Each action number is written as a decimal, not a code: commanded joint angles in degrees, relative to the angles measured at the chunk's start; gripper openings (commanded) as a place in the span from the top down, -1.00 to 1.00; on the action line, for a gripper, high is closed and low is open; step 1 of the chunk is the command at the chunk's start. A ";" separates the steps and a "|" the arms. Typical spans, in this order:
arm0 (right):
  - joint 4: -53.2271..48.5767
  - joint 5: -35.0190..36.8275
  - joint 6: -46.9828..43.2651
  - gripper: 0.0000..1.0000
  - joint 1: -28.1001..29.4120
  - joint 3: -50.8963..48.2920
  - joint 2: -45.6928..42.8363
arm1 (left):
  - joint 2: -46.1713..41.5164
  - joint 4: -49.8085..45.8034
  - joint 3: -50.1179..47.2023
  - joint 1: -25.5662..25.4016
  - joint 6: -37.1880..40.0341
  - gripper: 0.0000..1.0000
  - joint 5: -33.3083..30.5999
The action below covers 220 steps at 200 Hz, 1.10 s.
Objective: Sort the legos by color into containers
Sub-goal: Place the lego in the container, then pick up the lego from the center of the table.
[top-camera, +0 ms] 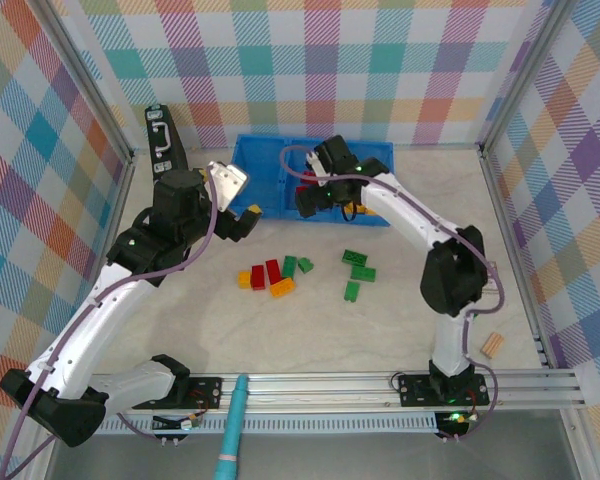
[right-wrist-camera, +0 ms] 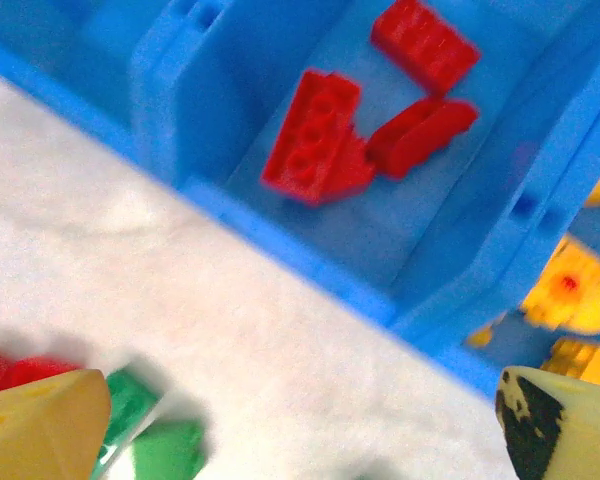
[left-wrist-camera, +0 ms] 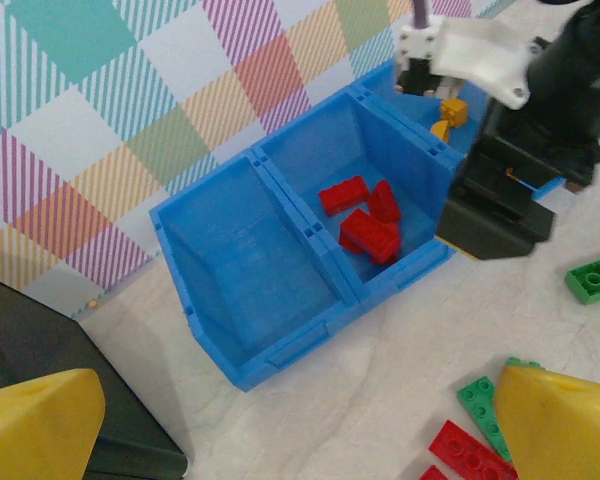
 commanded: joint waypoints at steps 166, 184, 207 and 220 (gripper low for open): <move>-2.79 0.03 17.28 -0.97 23.39 -12.08 6.42 | -11.79 2.29 -3.87 0.34 -1.66 -1.00 3.90; -0.68 0.63 17.24 -0.98 23.43 -12.43 7.28 | -11.17 1.90 -3.56 0.34 -1.72 -0.99 3.10; 0.33 1.25 16.77 -0.97 23.39 -11.48 9.25 | -10.84 1.89 -3.59 0.42 -1.72 -1.00 2.82; -0.02 1.43 16.45 -0.97 23.40 -10.72 10.61 | -10.80 1.87 -3.56 0.45 -1.72 -0.99 2.68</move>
